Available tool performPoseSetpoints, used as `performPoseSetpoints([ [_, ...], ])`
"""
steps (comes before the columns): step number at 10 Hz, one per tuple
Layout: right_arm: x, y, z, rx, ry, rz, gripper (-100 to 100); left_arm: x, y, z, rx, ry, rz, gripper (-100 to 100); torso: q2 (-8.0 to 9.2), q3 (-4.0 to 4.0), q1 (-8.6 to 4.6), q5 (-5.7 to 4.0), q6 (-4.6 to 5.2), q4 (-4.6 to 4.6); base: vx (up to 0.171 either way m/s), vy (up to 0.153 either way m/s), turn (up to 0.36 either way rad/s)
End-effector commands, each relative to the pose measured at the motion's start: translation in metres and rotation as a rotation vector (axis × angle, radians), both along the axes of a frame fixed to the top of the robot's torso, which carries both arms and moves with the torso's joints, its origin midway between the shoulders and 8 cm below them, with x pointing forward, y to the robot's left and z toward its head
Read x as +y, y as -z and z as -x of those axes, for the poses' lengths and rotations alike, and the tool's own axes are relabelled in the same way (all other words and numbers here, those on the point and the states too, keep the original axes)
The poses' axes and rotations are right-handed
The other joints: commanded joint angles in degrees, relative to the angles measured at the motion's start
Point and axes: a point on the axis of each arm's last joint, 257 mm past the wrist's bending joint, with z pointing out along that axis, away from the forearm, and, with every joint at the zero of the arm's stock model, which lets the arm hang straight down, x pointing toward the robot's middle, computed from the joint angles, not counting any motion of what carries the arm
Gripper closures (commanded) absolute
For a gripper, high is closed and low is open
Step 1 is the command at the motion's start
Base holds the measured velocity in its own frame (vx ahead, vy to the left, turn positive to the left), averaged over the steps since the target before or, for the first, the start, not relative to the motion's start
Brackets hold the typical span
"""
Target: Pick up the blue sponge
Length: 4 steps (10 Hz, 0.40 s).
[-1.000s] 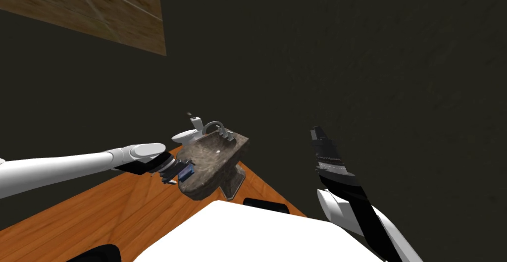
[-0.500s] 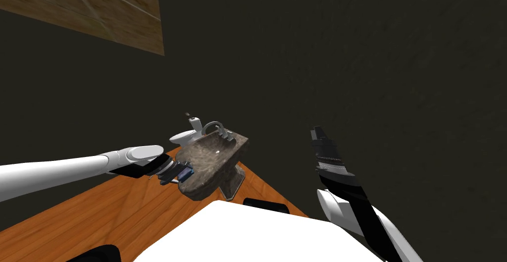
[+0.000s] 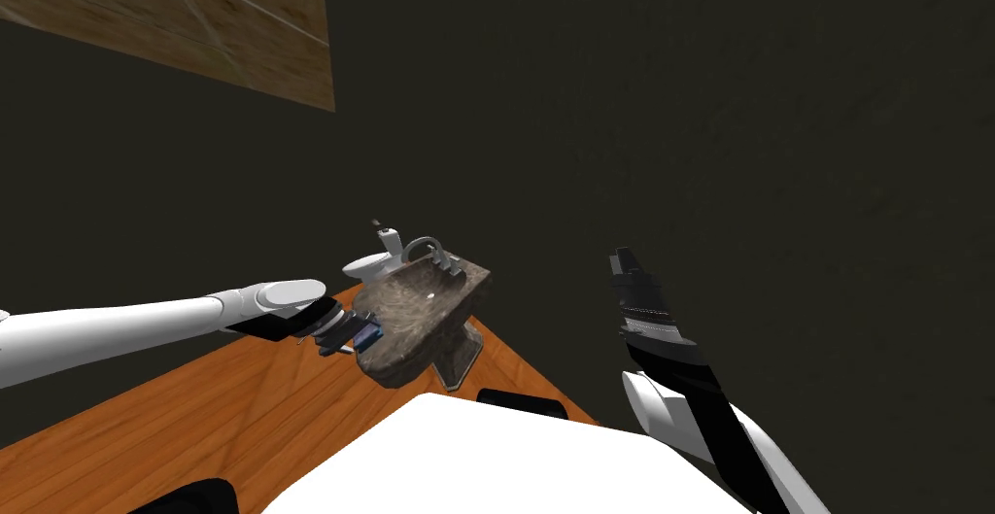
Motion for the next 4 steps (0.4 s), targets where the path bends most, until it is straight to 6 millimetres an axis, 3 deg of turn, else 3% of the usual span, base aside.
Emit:
performPoseSetpoints([
  [1,0.0000,0.0000,0.0000,0.000,0.000,0.000,0,-0.0035,-0.0071,-0.0066,0.004,0.019,0.002,100,0.00,0.00,0.00,0.00,0.00,0.00,0.031,-0.016,0.170],
  [3,0.0000,0.0000,0.0000,0.000,0.000,0.000,0,-0.0036,-0.0086,-0.0082,0.002,0.023,0.001,100,-0.02,-0.02,-0.01,-0.02,-0.01,-0.02,0.021,-0.011,0.105],
  [4,0.0000,0.0000,0.0000,0.000,0.000,0.000,0,-0.0036,-0.0089,-0.0080,0.004,0.025,0.002,0,0.01,-0.01,0.01,0.00,0.06,-0.02,0.000,0.000,0.000],
])
